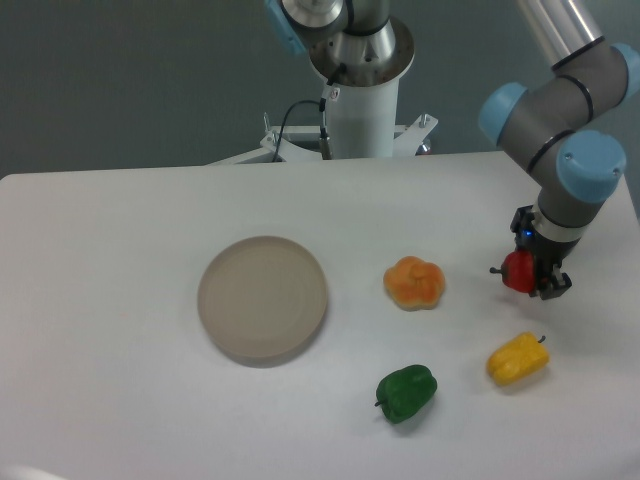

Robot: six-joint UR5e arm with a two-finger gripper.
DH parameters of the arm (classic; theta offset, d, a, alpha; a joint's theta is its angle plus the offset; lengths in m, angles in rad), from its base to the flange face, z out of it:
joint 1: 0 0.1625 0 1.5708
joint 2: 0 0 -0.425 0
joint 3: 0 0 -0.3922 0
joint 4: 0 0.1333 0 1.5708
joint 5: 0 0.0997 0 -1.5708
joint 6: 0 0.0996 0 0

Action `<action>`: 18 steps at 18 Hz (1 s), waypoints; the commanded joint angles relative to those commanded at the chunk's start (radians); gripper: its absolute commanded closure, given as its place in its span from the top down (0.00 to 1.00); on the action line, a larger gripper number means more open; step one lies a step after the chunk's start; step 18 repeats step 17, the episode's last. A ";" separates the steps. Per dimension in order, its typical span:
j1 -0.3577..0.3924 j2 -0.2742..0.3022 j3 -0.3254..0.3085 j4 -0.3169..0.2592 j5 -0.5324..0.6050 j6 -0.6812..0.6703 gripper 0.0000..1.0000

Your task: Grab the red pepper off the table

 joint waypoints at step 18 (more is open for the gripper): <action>-0.175 -0.104 0.217 0.005 -0.028 -0.189 0.33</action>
